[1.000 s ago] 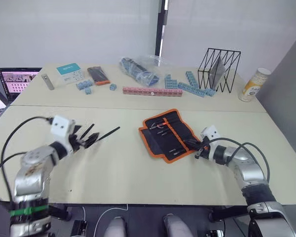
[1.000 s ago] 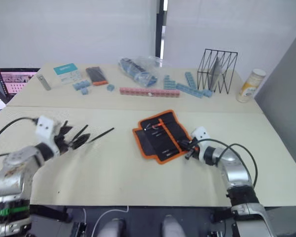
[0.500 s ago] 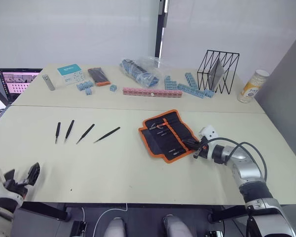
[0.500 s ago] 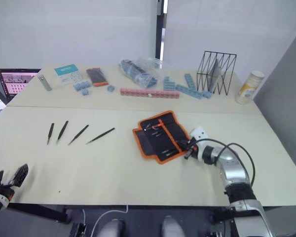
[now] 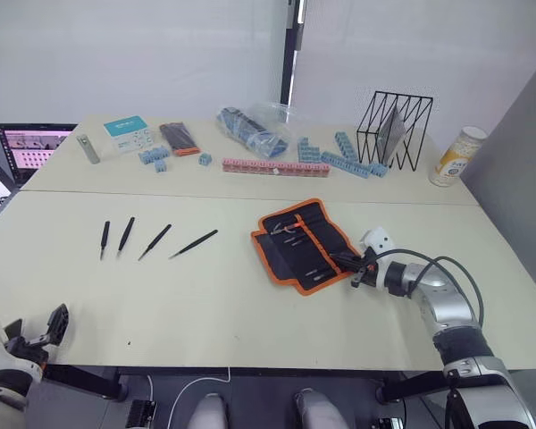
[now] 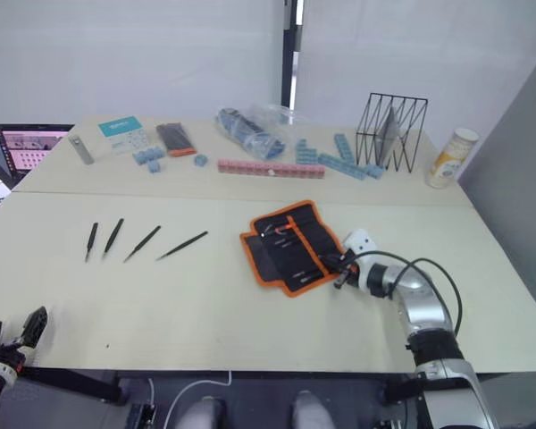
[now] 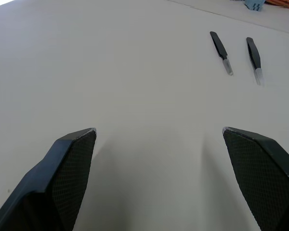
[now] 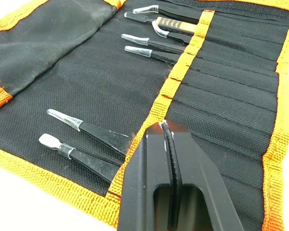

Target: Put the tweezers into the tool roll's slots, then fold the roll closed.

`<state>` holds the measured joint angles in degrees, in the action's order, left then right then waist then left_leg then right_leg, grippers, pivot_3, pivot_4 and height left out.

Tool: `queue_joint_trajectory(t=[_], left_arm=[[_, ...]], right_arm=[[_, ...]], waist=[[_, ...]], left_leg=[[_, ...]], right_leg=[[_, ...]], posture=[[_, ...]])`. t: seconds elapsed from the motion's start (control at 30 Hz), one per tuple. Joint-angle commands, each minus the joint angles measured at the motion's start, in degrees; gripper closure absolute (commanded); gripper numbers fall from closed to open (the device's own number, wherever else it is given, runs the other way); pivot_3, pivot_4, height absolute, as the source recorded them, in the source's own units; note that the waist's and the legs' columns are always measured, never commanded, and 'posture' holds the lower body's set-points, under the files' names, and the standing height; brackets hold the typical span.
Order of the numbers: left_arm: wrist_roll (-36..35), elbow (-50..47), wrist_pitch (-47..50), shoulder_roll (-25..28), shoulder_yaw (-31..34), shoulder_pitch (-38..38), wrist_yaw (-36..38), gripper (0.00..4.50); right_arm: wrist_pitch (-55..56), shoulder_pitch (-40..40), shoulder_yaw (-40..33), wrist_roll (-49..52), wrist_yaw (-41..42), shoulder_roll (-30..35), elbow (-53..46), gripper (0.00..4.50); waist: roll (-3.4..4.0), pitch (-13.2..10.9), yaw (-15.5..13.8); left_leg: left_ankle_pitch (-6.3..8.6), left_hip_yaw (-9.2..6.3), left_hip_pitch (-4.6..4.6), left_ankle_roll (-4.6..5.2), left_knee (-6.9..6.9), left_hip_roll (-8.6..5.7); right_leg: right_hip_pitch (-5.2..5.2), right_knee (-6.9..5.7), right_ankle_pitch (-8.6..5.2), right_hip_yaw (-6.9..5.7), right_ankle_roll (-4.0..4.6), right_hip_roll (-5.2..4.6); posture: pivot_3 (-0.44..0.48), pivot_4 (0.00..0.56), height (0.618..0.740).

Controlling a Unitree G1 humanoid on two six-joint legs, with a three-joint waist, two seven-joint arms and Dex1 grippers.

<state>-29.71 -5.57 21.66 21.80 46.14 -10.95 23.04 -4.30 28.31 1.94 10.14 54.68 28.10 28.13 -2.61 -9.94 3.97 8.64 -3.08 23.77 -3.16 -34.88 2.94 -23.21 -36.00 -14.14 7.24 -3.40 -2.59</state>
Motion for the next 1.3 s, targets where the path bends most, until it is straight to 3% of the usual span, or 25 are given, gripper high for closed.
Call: queue_joint_trajectory(t=[0.03, 0.37, 0.7, 1.03, 1.3], left_arm=[[-0.8, 2.0, 3.1, 3.3, -2.5, 4.0, -1.6, 0.04], [4.6, 14.1, 3.6, 9.0, -12.2, 19.5, -4.5, 0.04], [7.8, 25.0, 2.7, 12.3, -15.1, 27.6, -5.3, 0.04], [14.3, 39.9, -1.1, 13.9, -22.9, 36.7, -3.4, 0.04], [17.6, 46.7, -2.2, 13.8, -25.8, 41.3, -3.4, 2.56]], right_arm=[[-0.8, -1.3, 1.4, -1.2, 0.6, 0.2, -0.1, 4.5], [-2.6, -3.6, 0.9, -0.9, -0.8, 0.5, -4.5, 4.5], [-4.9, -4.9, 1.4, -1.2, -2.1, 0.7, -8.2, 4.5], [-6.4, -4.7, 2.1, -1.7, -2.6, 0.3, -10.0, 4.5], [-7.4, -5.6, 1.8, -1.9, -3.1, 0.5, -12.1, 4.5]], waist=[[0.0, 0.0, 0.1], [-0.02, 0.0, 0.2], [-0.01, 0.0, 0.1], [0.05, 0.0, 0.0], [0.19, 0.1, -0.4]], left_leg=[[0.0, 0.0, 0.0, 0.0, -0.01, 0.0], [-0.09, -0.03, 0.0, 0.14, 0.08, -0.01], [-0.22, -0.06, -0.03, 0.36, 0.14, -0.01], [-0.22, -0.06, -0.09, 0.35, 0.13, -0.01], [-0.21, -0.06, -0.16, 0.34, 0.12, -0.03]], right_leg=[[0.01, 0.0, 0.0, 0.0, 0.0, 0.0], [0.01, -0.14, 0.04, -0.03, -0.06, 0.04], [0.0, -0.2, 0.06, -0.05, -0.09, 0.05], [0.03, -0.23, 0.06, -0.07, -0.1, 0.05], [0.1, -0.25, 0.08, -0.06, -0.14, 0.04]], posture=[[0.0, 0.15, 0.74], [0.0, 0.15, 0.74], [0.0, 0.15, 0.74], [0.0, 0.15, 0.74], [0.0, 0.15, 0.74]])
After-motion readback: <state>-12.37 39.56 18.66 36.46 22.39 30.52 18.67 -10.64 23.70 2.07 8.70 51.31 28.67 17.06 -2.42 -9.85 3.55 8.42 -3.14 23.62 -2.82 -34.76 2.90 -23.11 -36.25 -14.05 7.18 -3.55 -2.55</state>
